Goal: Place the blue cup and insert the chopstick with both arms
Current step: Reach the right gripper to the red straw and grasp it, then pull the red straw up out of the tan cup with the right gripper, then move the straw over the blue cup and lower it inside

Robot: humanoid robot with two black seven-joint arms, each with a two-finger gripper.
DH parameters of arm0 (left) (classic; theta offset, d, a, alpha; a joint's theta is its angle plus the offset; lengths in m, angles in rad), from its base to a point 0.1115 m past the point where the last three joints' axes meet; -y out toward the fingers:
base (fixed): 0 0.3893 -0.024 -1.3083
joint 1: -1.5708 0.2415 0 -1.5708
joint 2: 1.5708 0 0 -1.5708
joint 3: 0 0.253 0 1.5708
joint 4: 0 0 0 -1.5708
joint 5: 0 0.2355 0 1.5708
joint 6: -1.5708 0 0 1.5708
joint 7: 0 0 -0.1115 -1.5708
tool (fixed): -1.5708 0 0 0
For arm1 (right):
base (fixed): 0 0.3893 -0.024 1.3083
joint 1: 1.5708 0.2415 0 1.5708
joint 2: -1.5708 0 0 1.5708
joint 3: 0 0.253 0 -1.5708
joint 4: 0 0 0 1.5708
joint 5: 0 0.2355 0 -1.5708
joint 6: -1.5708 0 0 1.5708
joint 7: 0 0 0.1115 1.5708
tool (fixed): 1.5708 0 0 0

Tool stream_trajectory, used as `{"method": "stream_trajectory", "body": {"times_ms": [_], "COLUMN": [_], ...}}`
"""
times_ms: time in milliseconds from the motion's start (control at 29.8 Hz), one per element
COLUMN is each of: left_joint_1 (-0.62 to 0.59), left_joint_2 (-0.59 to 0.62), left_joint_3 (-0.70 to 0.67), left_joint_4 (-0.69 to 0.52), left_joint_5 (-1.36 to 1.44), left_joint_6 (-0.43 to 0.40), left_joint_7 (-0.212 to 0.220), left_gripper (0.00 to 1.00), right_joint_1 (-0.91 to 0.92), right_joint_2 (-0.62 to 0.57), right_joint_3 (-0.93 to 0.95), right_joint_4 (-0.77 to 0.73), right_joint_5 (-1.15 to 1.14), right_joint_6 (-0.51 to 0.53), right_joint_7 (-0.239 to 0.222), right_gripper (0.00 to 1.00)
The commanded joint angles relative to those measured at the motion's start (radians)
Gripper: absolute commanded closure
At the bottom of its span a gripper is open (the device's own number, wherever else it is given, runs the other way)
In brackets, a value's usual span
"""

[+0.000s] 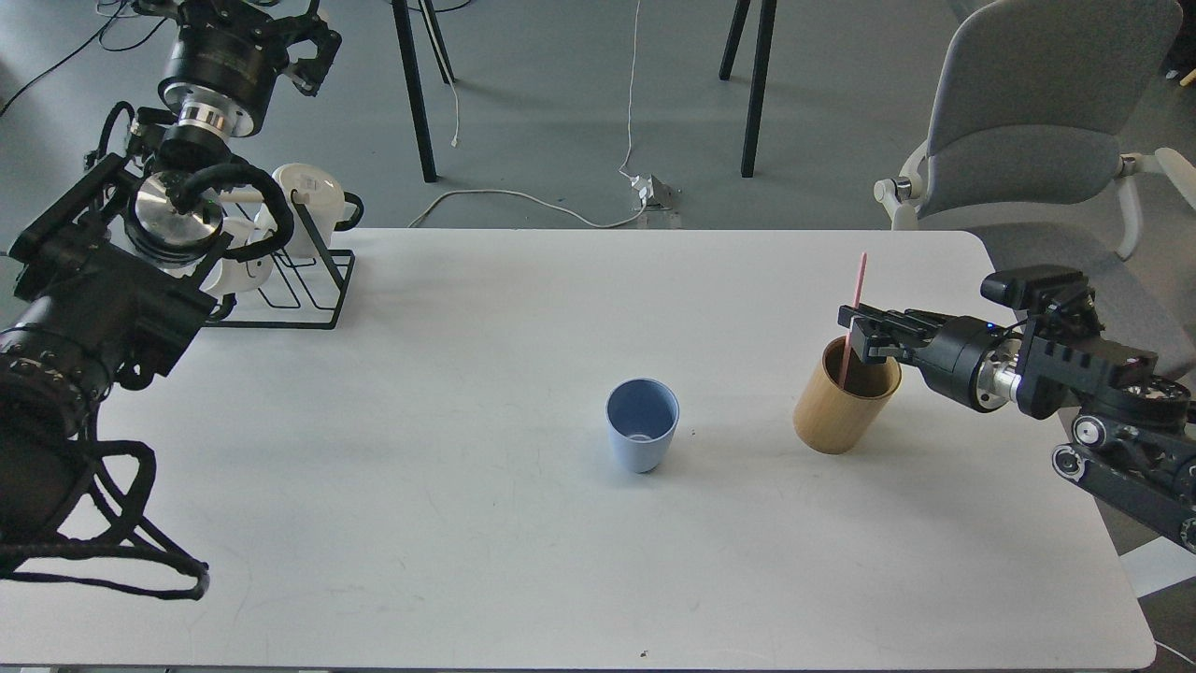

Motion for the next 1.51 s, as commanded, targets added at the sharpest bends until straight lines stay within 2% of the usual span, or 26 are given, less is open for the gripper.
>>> {"method": "stream_trajectory", "body": {"times_ms": [0,34,101,235,335,402,469,570,737,838,972,1106,1206,1374,1474], "left_joint_1": [0.0,0.0,0.0,0.0,0.001,0.001,0.003,0.007,0.009,0.011,0.012,0.012,0.014,0.014,0.014], "left_joint_2": [0.002,0.002,0.005,0.006,0.006,0.006,0.011,0.038,0.043,0.045,0.048,0.049,0.048,0.046,0.046], "left_joint_3": [0.0,-0.001,-0.001,-0.003,-0.003,-0.003,0.0,0.005,0.005,0.005,0.006,0.006,0.006,0.008,0.006], "left_joint_4": [0.0,0.0,0.0,0.0,0.0,0.0,0.0,0.0,0.0,0.0,0.0,0.0,0.002,0.002,0.002], "left_joint_5": [-0.001,0.001,0.001,0.001,0.001,0.001,0.001,0.001,0.002,0.002,0.002,0.002,0.002,0.004,0.002], "left_joint_6": [0.0,0.0,0.0,0.0,0.0,0.0,0.0,0.0,0.0,0.0,0.0,0.0,0.0,0.0,0.0], "left_joint_7": [-0.001,-0.001,-0.001,-0.001,-0.003,-0.001,0.0,-0.001,-0.001,-0.001,-0.001,-0.001,-0.001,-0.003,-0.007], "left_gripper": [0.0,0.0,0.0,0.0,0.0,0.0,0.0,0.0,0.0,0.0,0.0,0.0,0.0,0.0,0.0], "right_joint_1": [0.008,0.008,0.008,0.011,0.016,0.019,0.039,0.102,0.203,0.332,0.459,0.469,0.455,0.366,0.325], "right_joint_2": [0.004,0.004,0.004,0.002,-0.002,-0.025,-0.091,-0.179,-0.269,-0.297,-0.272,-0.167,-0.087,0.102,0.169], "right_joint_3": [-0.001,-0.001,-0.001,-0.001,0.001,0.005,0.011,0.013,0.012,0.015,0.034,0.038,0.027,0.018,-0.005], "right_joint_4": [-0.01,-0.01,-0.01,-0.004,0.016,0.083,0.193,0.278,0.31,0.304,0.299,0.301,0.293,0.2,0.157], "right_joint_5": [-0.01,-0.01,-0.012,-0.01,-0.007,0.008,0.026,0.055,0.056,0.06,0.106,0.229,0.272,0.277,0.269], "right_joint_6": [0.003,0.003,0.003,0.003,0.007,0.011,0.037,0.086,0.109,0.154,0.214,0.215,0.211,0.212,0.212], "right_joint_7": [0.0,0.0,-0.002,-0.003,-0.005,-0.011,-0.023,-0.032,-0.031,-0.031,-0.032,-0.048,-0.055,-0.057,-0.057], "right_gripper": [0.8,0.82,0.92,0.99,0.99,0.99,0.99,0.99,0.99,0.99,0.99,1.0,1.0,1.0,1.0]}}
